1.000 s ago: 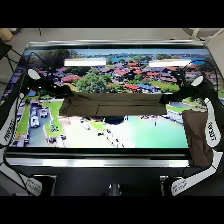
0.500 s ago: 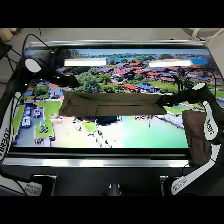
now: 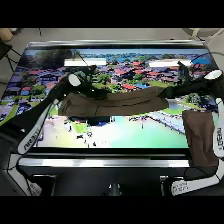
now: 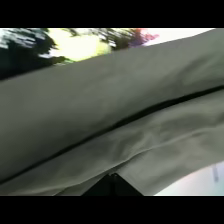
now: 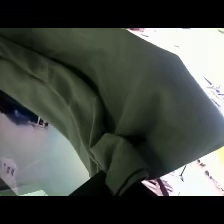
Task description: Fold the shirts.
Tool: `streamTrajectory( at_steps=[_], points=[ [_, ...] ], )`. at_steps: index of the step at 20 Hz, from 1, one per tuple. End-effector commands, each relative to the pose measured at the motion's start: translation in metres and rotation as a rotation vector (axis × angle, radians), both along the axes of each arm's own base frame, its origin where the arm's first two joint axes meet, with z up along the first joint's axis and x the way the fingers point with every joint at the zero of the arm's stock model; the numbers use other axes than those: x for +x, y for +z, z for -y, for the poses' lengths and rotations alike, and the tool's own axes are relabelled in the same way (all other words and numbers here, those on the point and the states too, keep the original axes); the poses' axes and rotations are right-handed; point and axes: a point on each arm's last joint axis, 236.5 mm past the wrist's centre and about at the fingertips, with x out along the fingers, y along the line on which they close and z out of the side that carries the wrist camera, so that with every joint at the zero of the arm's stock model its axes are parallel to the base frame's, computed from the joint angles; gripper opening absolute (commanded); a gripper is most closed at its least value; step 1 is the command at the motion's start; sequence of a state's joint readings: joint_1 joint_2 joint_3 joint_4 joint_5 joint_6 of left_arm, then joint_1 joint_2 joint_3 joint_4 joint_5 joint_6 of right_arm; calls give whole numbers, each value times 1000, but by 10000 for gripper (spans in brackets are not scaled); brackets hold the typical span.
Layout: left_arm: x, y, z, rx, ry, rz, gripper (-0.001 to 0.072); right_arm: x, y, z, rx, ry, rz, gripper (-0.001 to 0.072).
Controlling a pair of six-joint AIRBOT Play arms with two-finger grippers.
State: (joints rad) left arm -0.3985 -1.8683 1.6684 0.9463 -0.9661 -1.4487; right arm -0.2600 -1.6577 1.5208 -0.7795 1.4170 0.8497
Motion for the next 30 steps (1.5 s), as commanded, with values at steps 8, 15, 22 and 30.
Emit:
streamTrajectory(
  at_steps=[8, 15, 22, 30],
  points=[
    [-50, -42, 137, -243, 60, -155, 24, -82, 176, -59, -42, 27, 273, 19],
    [25, 39, 18, -53, 106, 143, 20, -36, 190, -101, 66, -47, 379, 17],
    [44, 236, -219, 56, 454, 451, 22, -1, 69, -304, 235, 68, 251, 18],
    [-9, 316, -234, 67, 429, 609, 22, -4, -41, -364, 291, 26, 60, 608]
  ],
)
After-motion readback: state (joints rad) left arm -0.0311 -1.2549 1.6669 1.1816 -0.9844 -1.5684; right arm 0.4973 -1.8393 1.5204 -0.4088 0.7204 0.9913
